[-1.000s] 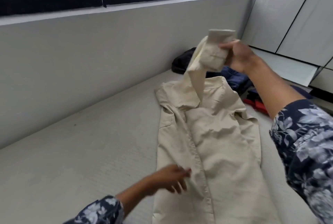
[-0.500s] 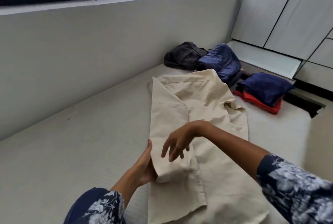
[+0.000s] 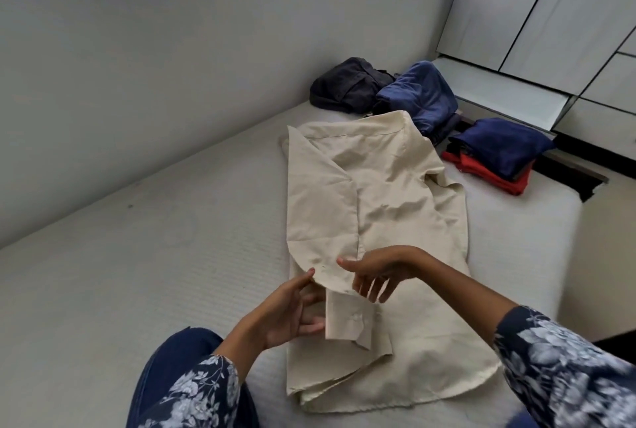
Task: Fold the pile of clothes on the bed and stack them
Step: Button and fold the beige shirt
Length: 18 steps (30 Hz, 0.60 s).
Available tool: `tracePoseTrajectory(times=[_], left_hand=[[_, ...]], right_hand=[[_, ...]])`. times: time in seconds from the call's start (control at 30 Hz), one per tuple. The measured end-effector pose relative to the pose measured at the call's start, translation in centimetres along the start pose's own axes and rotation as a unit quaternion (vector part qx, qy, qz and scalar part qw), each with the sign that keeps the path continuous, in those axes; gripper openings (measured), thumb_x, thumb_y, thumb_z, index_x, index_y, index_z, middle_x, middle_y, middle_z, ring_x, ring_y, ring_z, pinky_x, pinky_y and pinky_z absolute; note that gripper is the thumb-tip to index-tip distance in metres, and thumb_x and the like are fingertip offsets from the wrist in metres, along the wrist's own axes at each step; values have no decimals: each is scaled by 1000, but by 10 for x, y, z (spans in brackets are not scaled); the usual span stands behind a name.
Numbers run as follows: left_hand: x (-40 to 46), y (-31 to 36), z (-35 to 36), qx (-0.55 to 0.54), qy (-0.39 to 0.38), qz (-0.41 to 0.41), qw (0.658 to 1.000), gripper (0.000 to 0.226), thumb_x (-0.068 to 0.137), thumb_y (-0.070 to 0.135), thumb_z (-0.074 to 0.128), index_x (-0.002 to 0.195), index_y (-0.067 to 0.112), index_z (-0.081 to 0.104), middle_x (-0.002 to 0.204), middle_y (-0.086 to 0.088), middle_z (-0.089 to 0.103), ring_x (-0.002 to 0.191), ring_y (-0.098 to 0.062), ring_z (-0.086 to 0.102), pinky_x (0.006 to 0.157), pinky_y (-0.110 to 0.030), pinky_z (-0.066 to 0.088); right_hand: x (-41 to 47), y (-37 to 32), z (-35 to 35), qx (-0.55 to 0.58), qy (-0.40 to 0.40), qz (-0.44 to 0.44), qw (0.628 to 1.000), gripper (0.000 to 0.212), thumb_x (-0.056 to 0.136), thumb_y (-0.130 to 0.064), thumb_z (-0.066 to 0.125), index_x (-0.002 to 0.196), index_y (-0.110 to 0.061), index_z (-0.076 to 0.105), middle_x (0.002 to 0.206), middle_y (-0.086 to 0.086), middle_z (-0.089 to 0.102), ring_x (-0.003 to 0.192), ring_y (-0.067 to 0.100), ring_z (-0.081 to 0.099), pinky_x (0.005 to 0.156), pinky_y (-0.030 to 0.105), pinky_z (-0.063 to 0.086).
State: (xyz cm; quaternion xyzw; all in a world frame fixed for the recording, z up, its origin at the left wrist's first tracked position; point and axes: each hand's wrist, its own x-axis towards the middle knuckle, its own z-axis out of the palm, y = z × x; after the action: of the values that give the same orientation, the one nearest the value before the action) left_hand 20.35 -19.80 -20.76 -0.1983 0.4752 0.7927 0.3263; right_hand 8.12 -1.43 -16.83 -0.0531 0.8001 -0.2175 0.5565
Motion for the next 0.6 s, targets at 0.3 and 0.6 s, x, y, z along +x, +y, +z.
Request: tracePoseTrajectory(times=[0.3, 0.6], left_hand=[[-2, -3, 1, 289, 191, 6, 938, 31, 89, 15, 49, 120, 13, 53, 102, -9, 65, 89, -24, 63, 80, -38, 56], [37, 35, 35, 563, 360, 149, 729, 53, 90, 22, 57, 133, 3, 32, 135, -15, 35, 117, -37, 47, 93, -44, 44]], right_hand=[[-9, 18, 51, -45, 64, -47, 996, 53, 94, -50, 51, 120, -4, 53, 90, 9, 65, 65, 15, 62, 59, 25, 52], [-34, 82, 55, 39, 440, -67, 895, 30, 89, -39, 60, 111, -19, 60, 114, 0, 60, 106, 18, 58, 86, 29, 47]])
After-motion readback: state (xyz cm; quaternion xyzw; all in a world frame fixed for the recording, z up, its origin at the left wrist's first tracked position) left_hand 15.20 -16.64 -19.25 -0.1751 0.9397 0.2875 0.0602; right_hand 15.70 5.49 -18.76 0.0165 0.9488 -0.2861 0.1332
